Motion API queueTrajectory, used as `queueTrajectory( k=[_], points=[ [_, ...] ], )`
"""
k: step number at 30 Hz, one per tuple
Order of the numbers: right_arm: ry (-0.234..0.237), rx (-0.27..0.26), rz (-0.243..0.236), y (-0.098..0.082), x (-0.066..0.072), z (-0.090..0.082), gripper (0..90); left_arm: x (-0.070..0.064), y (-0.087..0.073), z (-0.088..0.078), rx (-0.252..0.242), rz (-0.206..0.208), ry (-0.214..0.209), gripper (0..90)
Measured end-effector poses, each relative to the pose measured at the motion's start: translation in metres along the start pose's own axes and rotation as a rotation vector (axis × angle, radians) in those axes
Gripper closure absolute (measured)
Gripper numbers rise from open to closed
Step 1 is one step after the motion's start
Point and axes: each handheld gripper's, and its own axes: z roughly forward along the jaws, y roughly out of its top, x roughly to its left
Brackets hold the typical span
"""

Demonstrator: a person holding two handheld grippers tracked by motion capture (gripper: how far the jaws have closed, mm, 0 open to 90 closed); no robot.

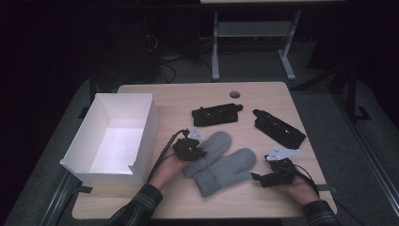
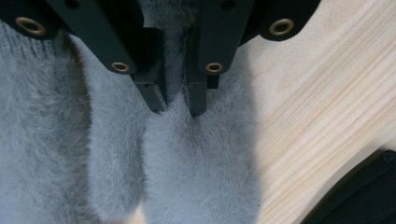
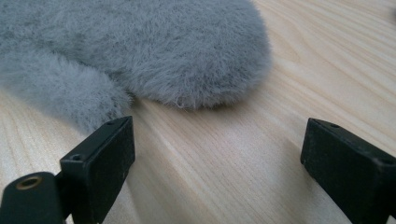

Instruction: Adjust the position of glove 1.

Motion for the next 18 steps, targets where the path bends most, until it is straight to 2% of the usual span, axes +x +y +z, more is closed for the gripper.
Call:
queueTrajectory(
  k=[1,3,4,7,9,11,12,15,18],
  points=[
    [0.000,0.000,0.000,0.000,0.000,0.000,9.8,0.002,0.001,-0.003,-0.010,-0.004,-0.017,83.3],
    [0.000,0.000,0.000,0.000,0.000,0.000,9.8,0.004,0.002,-0.006,-0.011,-0.006,-0.023,83.6],
    [0.000,0.000,0.000,0.000,0.000,0.000,9.8,0.005,0.003,-0.009,-0.021,-0.016,-0.022,83.8],
    [0.001,0.000,0.000,0.000,0.000,0.000,9.8,0.005,0.007,-0.019,-0.053,-0.011,-0.018,84.2],
    [0.001,0.000,0.000,0.000,0.000,0.000,9.8,0.004,0.009,-0.027,-0.087,-0.018,-0.036,84.3],
    [0.001,0.000,0.000,0.000,0.000,0.000,9.8,0.003,0.011,-0.031,-0.091,-0.010,-0.040,84.3],
    [0.001,0.000,0.000,0.000,0.000,0.000,9.8,0.001,0.013,-0.036,-0.119,-0.014,-0.049,84.2],
    [0.001,0.000,0.000,0.000,0.000,0.000,9.8,-0.001,0.015,-0.042,-0.130,-0.006,-0.059,84.3],
    [0.001,0.000,0.000,0.000,0.000,0.000,9.8,-0.006,0.020,-0.048,-0.147,0.003,-0.092,84.3]
  ],
)
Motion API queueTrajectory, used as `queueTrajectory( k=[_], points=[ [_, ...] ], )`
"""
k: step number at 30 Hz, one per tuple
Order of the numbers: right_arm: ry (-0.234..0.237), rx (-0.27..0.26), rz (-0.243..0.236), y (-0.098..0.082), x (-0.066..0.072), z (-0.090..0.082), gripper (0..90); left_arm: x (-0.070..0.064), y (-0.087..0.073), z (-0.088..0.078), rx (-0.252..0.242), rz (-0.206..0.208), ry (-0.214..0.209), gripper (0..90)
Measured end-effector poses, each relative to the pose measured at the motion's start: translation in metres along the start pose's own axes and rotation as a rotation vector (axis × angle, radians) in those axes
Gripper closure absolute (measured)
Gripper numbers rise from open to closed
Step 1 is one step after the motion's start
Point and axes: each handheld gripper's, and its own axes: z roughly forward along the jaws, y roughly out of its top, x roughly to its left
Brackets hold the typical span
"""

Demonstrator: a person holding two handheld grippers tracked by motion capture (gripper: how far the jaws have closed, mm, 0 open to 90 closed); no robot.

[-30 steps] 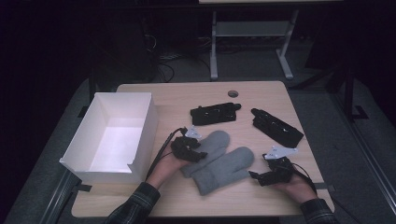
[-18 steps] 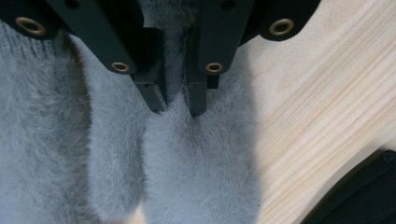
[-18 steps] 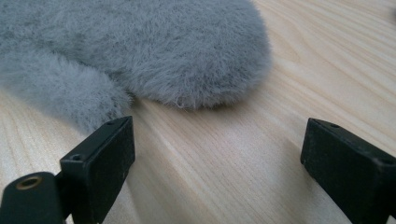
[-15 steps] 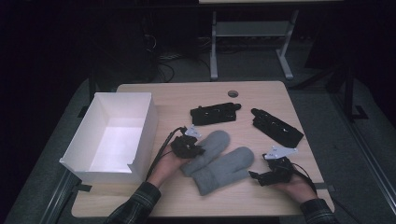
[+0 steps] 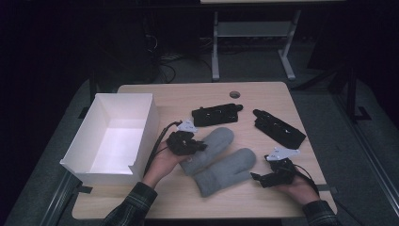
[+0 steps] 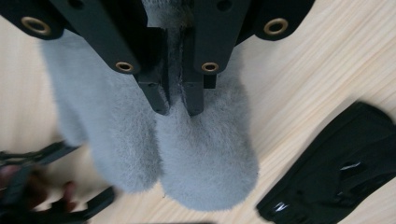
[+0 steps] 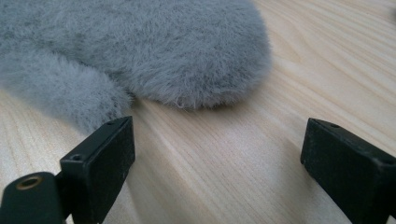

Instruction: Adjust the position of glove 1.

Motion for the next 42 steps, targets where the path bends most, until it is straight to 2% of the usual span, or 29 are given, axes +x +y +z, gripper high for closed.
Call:
queueTrajectory(
  k=[7,11,14,17,20,31,39,40,42],
  points=[
    [0.000,0.000,0.000,0.000,0.000,0.000,9.8,-0.019,0.011,-0.003,-0.031,0.023,-0.048,84.1],
    [0.000,0.000,0.001,0.000,0.000,0.000,9.8,-0.035,0.017,0.000,-0.015,0.023,-0.051,84.1],
    [0.000,0.000,0.001,0.000,0.000,0.000,9.8,-0.041,0.019,0.002,-0.011,0.022,-0.053,84.1],
    [0.000,0.000,0.001,0.000,0.000,0.000,9.8,-0.050,0.020,0.007,-0.008,0.028,-0.076,84.2],
    [0.000,0.000,0.001,0.000,0.000,0.000,9.8,-0.053,0.020,0.011,0.003,0.044,-0.081,84.1],
    [0.001,0.001,0.000,0.000,0.000,0.000,9.8,-0.060,0.012,0.034,0.055,0.059,-0.105,84.0],
    [0.002,0.001,0.001,0.000,0.000,0.000,9.8,-0.057,0.007,0.043,0.095,0.073,-0.110,83.5],
    [0.002,0.001,0.000,0.000,0.000,0.000,9.8,-0.057,0.006,0.044,0.111,0.082,-0.115,83.1],
    [0.002,0.001,0.000,0.000,0.000,0.000,9.8,-0.058,0.005,0.047,0.112,0.081,-0.114,80.3]
  ],
)
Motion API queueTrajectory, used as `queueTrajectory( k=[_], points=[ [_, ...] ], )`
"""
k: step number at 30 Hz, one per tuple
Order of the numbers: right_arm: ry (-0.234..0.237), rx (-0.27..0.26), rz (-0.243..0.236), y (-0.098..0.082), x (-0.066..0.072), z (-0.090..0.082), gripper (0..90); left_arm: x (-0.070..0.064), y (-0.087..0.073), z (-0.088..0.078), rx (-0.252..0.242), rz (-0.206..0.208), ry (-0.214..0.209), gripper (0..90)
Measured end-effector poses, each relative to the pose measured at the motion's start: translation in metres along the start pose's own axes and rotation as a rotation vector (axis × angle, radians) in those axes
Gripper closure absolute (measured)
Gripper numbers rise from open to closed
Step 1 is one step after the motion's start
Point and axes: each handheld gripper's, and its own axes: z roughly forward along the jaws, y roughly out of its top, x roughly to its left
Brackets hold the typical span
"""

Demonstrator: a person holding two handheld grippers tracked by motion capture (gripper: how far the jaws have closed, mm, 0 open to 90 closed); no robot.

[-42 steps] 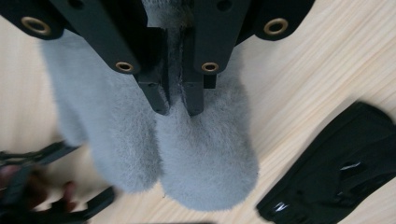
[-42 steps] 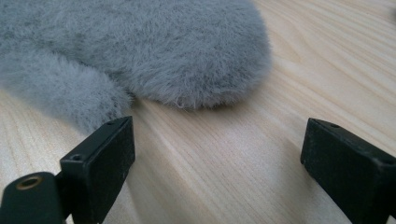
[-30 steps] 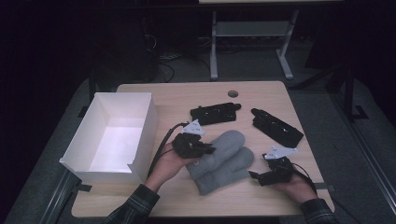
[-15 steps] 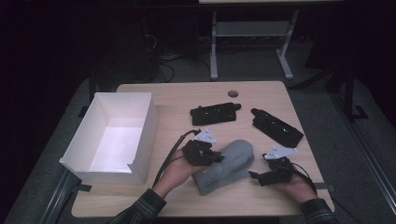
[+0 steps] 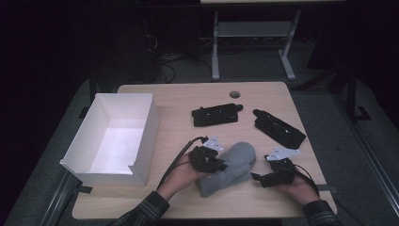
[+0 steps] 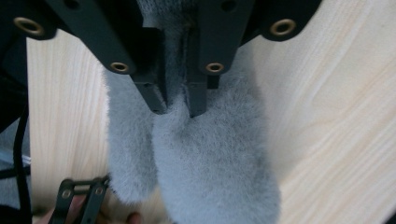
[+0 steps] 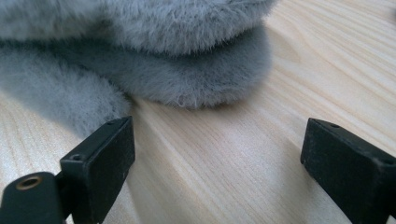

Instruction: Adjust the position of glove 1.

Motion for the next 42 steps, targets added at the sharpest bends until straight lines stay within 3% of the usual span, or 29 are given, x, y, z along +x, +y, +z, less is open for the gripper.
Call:
queueTrajectory(
  k=[4,7,10,12,13,14,18,19,23,28,29,30,42],
  points=[
    [0.000,0.000,0.000,0.000,0.000,0.000,9.8,0.000,0.000,0.000,-0.008,0.003,-0.003,71.2],
    [0.006,0.011,-0.002,0.001,0.000,-0.001,12.8,-0.001,0.004,-0.010,-0.038,0.006,-0.002,58.5],
    [0.009,0.031,-0.002,0.003,0.000,-0.004,18.2,0.001,0.006,-0.018,-0.063,0.004,-0.003,57.8],
    [0.009,0.037,0.005,0.004,-0.001,-0.007,28.3,0.002,0.007,-0.026,-0.086,-0.003,0.004,60.8],
    [0.008,0.023,0.022,0.006,-0.003,-0.012,41.1,0.004,0.006,-0.034,-0.100,0.001,0.019,73.1],
    [0.008,0.023,0.022,0.006,-0.003,-0.012,41.1,0.004,0.006,-0.034,-0.100,0.001,0.019,78.9],
    [0.068,0.006,0.053,0.014,-0.001,-0.020,84.4,0.010,0.001,-0.044,-0.073,-0.014,0.050,88.9],
    [0.077,0.010,0.056,0.015,0.000,-0.020,87.4,0.012,-0.001,-0.047,-0.061,-0.009,0.063,89.0],
    [0.092,0.041,0.052,0.018,0.004,-0.013,88.3,0.020,-0.016,-0.049,-0.039,-0.053,0.084,89.0],
    [0.109,0.057,0.042,0.027,0.006,0.003,89.4,0.018,-0.029,-0.048,-0.021,-0.078,0.076,88.5],
    [0.106,0.058,0.037,0.030,0.007,0.005,89.7,0.018,-0.030,-0.050,-0.008,-0.066,0.075,88.4],
    [0.103,0.050,0.036,0.034,0.007,0.010,90.0,0.017,-0.034,-0.051,-0.019,-0.084,0.080,88.5],
    [0.110,0.027,-0.001,0.063,0.014,0.038,90.0,0.005,-0.053,-0.067,-0.034,-0.098,0.086,88.2]
  ],
)
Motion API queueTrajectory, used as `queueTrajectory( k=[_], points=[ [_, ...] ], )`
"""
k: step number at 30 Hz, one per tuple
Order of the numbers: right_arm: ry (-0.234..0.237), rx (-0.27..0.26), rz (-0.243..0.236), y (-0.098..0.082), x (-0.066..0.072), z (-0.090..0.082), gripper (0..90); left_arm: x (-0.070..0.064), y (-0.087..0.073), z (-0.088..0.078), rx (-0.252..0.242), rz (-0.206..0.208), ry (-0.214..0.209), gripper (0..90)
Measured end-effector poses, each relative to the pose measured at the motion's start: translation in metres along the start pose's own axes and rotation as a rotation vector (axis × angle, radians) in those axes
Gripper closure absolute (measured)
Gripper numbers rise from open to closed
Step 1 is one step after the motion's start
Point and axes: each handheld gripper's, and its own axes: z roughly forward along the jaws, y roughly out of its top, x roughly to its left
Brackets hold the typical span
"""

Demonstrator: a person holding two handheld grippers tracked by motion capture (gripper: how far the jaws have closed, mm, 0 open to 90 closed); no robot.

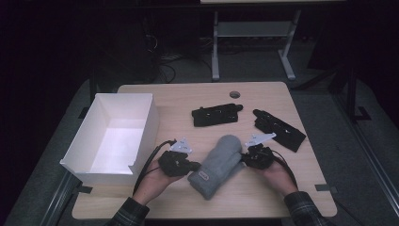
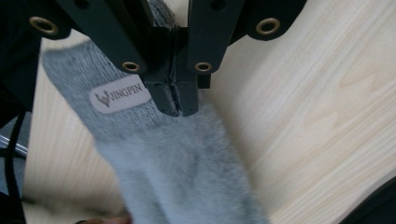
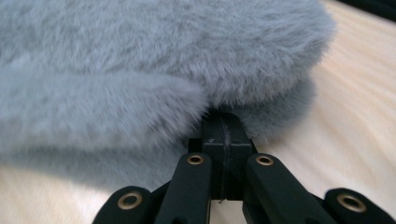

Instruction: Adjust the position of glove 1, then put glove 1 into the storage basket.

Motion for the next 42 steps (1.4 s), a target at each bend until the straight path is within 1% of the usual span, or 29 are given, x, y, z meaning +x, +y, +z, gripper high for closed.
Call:
queueTrajectory(
  k=[3,4,5,8,10,11,12,13,15,16,17,18,19,21,22,23,25,27,28,30,31,32,34,35,36,38,39,41,42],
  points=[
    [0.014,-0.013,-0.004,0.008,0.000,0.009,90.0,-0.003,-0.002,-0.001,-0.003,0.003,-0.002,88.2],
    [0.029,-0.017,-0.001,0.012,0.000,0.014,90.0,-0.005,-0.004,-0.002,0.002,0.003,-0.007,87.8],
    [0.029,-0.017,-0.001,0.012,0.000,0.014,90.0,-0.005,-0.004,-0.002,0.002,0.003,-0.007,87.8],
    [0.033,-0.011,-0.010,0.019,0.003,0.023,90.0,-0.007,-0.006,-0.002,0.001,-0.009,-0.014,87.8],
    [0.033,-0.013,-0.019,0.022,0.004,0.027,90.0,-0.008,-0.007,-0.003,0.002,-0.001,-0.012,87.5],
    [0.033,-0.016,-0.035,0.023,0.003,0.029,90.0,-0.008,-0.007,-0.003,0.001,-0.003,-0.012,87.1],
    [0.036,-0.020,-0.030,0.023,0.004,0.030,90.0,-0.008,-0.007,-0.003,-0.002,-0.004,-0.012,86.2],
    [0.037,-0.021,-0.031,0.023,0.003,0.030,90.0,-0.007,-0.006,-0.004,-0.007,-0.005,-0.009,82.6],
    [0.033,-0.024,-0.020,0.022,0.002,0.027,81.7,-0.004,-0.004,-0.004,-0.016,-0.013,0.001,76.0],
    [0.033,-0.024,-0.020,0.022,0.002,0.027,81.7,-0.004,-0.004,-0.004,-0.016,-0.013,0.001,72.4],
    [0.027,-0.028,-0.006,0.020,-0.001,0.023,70.8,-0.002,0.000,-0.004,-0.028,-0.011,0.001,69.5],
    [0.020,-0.032,0.008,0.020,-0.002,0.020,67.3,-0.002,0.000,-0.004,-0.028,-0.011,0.001,65.4],
    [0.020,-0.032,0.008,0.020,-0.002,0.020,67.3,-0.001,0.002,-0.004,-0.032,-0.009,-0.001,65.4],
    [-0.010,-0.044,0.016,0.017,-0.006,0.013,56.5,0.003,0.007,-0.002,-0.043,-0.014,-0.002,54.7],
    [-0.021,-0.048,0.014,0.015,-0.007,0.011,53.5,0.006,0.010,-0.001,-0.044,-0.032,-0.012,49.6],
    [-0.031,-0.051,0.021,0.012,-0.009,0.007,49.1,0.007,0.012,0.001,-0.051,-0.037,-0.013,43.6],
    [-0.052,-0.051,0.022,0.006,-0.011,0.001,43.3,0.009,0.019,0.005,-0.063,-0.023,0.013,35.2],
    [-0.063,-0.045,0.014,0.001,-0.012,-0.004,37.9,0.011,0.025,0.008,-0.067,-0.023,0.032,26.7],
    [-0.079,-0.033,0.015,-0.002,-0.011,-0.007,34.9,0.012,0.028,0.010,-0.076,-0.026,0.042,23.4],
    [-0.108,-0.020,0.007,-0.007,-0.012,-0.011,29.1,0.017,0.033,0.015,-0.071,-0.028,0.047,19.5],
    [-0.113,-0.015,0.005,-0.010,-0.012,-0.012,27.8,0.018,0.035,0.018,-0.068,-0.038,0.046,17.7],
    [-0.117,-0.014,0.005,-0.013,-0.012,-0.014,25.3,0.020,0.037,0.021,-0.061,-0.024,0.049,16.8],
    [-0.114,-0.017,0.016,-0.019,-0.013,-0.017,21.1,0.022,0.040,0.027,-0.054,-0.032,0.049,14.4],
    [-0.110,-0.016,0.029,-0.022,-0.012,-0.018,18.5,0.023,0.041,0.031,-0.060,-0.041,0.052,13.2],
    [-0.111,-0.018,0.027,-0.026,-0.012,-0.020,16.4,0.023,0.043,0.035,-0.049,-0.033,0.053,13.2],
    [-0.107,-0.022,0.025,-0.032,-0.012,-0.024,14.6,0.022,0.045,0.042,-0.043,-0.033,0.053,13.2],
    [-0.109,-0.023,0.032,-0.037,-0.010,-0.027,14.1,0.022,0.046,0.044,-0.030,-0.024,0.059,13.0],
    [-0.109,-0.025,0.032,-0.039,-0.010,-0.028,13.6,0.022,0.047,0.050,-0.028,-0.028,0.066,13.0],
    [-0.111,-0.019,0.024,-0.042,-0.009,-0.029,13.6,0.022,0.046,0.054,-0.004,-0.016,0.079,12.9]
  ],
)
